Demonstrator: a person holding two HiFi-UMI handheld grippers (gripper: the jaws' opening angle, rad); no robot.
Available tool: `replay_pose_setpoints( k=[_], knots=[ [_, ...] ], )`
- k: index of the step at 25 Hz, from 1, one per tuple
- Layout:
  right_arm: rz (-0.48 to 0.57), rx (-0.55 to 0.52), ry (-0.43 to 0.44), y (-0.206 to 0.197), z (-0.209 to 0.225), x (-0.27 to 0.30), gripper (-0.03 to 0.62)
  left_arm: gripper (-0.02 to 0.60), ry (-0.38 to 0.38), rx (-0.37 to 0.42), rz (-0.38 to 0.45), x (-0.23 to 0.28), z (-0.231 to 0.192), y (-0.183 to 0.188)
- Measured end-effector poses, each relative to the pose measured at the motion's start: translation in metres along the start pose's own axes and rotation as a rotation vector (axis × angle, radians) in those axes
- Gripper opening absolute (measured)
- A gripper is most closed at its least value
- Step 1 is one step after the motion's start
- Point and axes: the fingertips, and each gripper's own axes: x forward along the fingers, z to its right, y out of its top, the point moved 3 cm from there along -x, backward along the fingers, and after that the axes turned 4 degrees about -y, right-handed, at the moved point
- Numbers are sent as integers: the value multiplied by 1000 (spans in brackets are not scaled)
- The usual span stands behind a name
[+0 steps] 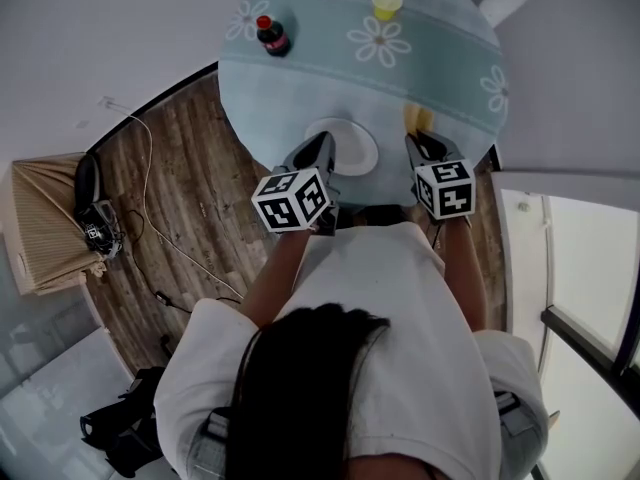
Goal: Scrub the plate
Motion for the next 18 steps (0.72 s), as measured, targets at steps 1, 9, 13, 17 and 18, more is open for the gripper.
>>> replay_pose_setpoints(
  k=[1, 9, 13, 17, 18],
  knots=[
    [-8, -2, -8, -2, 4, 1, 61, 9, -1, 1, -5, 1, 2, -1],
    [-59, -3, -31, -16, 27, 10, 61, 9, 24, -16, -20, 7, 5, -7],
    [-92, 8, -28, -27, 34, 17, 61, 9, 37, -28, -15, 8, 6, -7],
    [-119, 15, -29, -36, 38, 23, 61, 9, 38, -49, -8, 9, 6, -6],
    [-126, 17, -25, -39, 38, 24, 61, 9, 40, -49, -10, 10, 6, -7]
  ],
)
